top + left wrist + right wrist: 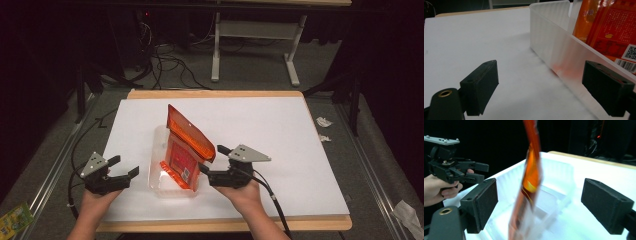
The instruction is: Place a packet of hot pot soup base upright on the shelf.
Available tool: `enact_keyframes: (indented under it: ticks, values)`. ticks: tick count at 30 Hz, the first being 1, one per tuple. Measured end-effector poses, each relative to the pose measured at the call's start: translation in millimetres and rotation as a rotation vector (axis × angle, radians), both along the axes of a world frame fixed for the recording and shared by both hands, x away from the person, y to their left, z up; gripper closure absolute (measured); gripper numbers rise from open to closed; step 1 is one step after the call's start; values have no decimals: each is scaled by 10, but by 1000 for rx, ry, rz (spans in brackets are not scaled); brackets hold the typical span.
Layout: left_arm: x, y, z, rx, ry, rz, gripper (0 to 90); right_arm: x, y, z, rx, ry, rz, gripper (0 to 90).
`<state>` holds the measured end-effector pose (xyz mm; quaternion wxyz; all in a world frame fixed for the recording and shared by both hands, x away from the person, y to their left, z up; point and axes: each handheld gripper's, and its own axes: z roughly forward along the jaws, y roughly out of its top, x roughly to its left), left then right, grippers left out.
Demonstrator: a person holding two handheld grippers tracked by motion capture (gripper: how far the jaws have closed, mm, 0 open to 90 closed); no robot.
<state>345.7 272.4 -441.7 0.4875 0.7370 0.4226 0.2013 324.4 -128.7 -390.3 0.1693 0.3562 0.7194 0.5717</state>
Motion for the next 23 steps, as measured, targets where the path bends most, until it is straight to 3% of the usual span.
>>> enact_keyframes:
  ticks: [4,8,12,13,15,16,18,21,23]
  values:
    - [-2,-12,-2,3,-1,-1,143,-150,-383,32,-32,-41,-65,138]
    - [-11,-17,-8,7,2,-5,143,-188,-858,-45,-62,-29,-167,135]
    - [-15,-29,-20,20,8,-5,143,-209,-1404,-220,-118,8,-309,100]
    - [-15,-29,-24,31,11,-9,143,-258,-1594,-325,-120,17,-361,89]
    - [-15,-40,-31,48,17,-18,143,-336,-1786,-492,-129,25,-421,76]
    - [-17,-44,-28,52,16,-17,144,-332,-1847,-520,-144,52,-418,58]
    - [-20,-47,-25,54,17,-16,144,-326,-1913,-518,-167,43,-444,50]
    - [-53,-61,-15,38,17,7,144,-318,-1976,-502,-102,49,-442,38]
    - [-72,-74,-8,41,12,-1,141,-317,-1958,-501,-103,44,-426,37]
